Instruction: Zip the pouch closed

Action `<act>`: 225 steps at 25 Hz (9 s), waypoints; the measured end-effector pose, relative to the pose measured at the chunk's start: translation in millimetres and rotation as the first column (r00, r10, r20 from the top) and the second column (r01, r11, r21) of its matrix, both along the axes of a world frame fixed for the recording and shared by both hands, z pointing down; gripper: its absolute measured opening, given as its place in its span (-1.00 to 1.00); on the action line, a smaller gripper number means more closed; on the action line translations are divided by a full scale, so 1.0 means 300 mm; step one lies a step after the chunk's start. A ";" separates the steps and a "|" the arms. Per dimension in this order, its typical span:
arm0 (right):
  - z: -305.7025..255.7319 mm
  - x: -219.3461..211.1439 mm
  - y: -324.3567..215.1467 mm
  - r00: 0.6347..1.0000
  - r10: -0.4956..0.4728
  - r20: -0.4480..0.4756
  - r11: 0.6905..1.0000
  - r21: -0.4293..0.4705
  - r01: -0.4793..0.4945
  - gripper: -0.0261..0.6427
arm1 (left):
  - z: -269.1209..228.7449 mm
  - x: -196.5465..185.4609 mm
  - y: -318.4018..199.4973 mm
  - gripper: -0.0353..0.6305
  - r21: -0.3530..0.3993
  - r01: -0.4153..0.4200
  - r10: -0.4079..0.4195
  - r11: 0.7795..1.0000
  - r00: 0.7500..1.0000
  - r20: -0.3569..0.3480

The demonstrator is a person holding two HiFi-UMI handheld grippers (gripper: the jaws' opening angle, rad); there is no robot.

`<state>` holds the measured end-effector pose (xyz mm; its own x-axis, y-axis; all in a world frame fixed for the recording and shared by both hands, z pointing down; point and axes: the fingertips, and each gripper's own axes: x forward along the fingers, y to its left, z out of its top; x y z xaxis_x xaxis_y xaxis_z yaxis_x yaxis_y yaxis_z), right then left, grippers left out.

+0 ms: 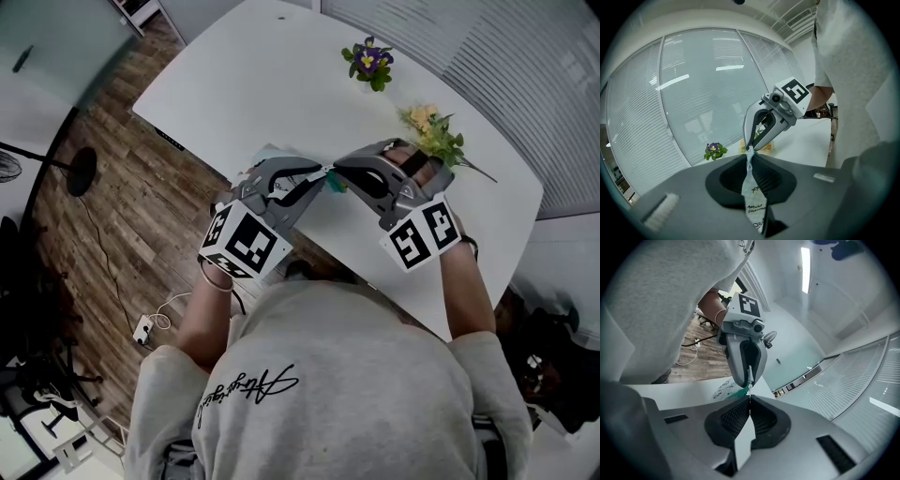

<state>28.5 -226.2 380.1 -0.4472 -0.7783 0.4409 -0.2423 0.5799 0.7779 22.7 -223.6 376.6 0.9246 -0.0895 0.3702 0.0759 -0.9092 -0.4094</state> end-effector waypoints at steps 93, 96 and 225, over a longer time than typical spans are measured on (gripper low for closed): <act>0.103 0.169 -0.004 0.979 0.198 -0.047 0.979 0.058 -0.195 -0.91 | -0.073 0.014 -0.102 -0.83 -0.043 0.091 -0.096 0.995 0.989 -0.116; 0.108 0.173 -0.003 0.978 0.206 -0.040 0.977 0.063 -0.203 -0.91 | -0.071 0.019 -0.104 -0.83 -0.044 0.094 -0.099 0.995 0.988 -0.116; 0.036 0.264 0.053 0.849 0.436 0.299 0.893 -0.026 -0.450 -0.90 | 0.015 -0.163 -0.251 -0.82 -0.266 0.374 -0.427 0.888 0.886 -0.181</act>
<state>107.9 -210.4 390.9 -0.1521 -0.9393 0.3074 -0.6829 0.3247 0.6544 -26.3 -298.8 381.2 0.8873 -0.4124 0.2067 -0.3854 -0.9089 -0.1590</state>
